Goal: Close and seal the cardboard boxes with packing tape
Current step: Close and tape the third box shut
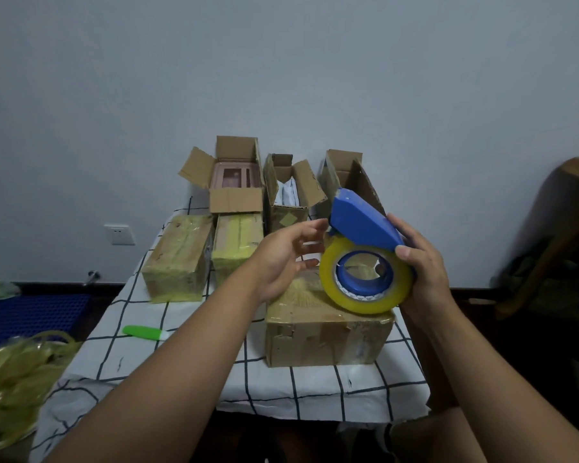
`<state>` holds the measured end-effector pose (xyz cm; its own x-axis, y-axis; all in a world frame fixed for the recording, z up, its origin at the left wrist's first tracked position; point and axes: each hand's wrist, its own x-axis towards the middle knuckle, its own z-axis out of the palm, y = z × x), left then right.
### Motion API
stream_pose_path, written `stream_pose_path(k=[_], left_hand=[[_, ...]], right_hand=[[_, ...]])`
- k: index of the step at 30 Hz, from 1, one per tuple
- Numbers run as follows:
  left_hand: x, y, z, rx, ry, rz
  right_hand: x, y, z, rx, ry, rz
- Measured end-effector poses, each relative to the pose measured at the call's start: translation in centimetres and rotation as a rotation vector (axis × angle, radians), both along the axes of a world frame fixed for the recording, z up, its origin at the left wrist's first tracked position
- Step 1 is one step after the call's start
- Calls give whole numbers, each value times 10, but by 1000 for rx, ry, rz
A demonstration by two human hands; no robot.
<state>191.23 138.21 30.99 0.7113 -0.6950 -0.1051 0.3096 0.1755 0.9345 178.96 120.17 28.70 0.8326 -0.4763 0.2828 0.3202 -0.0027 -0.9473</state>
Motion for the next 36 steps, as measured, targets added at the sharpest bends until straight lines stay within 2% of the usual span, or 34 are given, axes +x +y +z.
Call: stream_pose_path(k=[15,25,36], left_hand=[[8,-1,-5,78,-25,-82],[15,6,8,218,-372,-55],[18,17,26,260,-151,-142]], right_hand=[[6,-3,-2,-11,20,48],[11,-9,8,-20,26,76],[11,-5,6,-41,58,74]])
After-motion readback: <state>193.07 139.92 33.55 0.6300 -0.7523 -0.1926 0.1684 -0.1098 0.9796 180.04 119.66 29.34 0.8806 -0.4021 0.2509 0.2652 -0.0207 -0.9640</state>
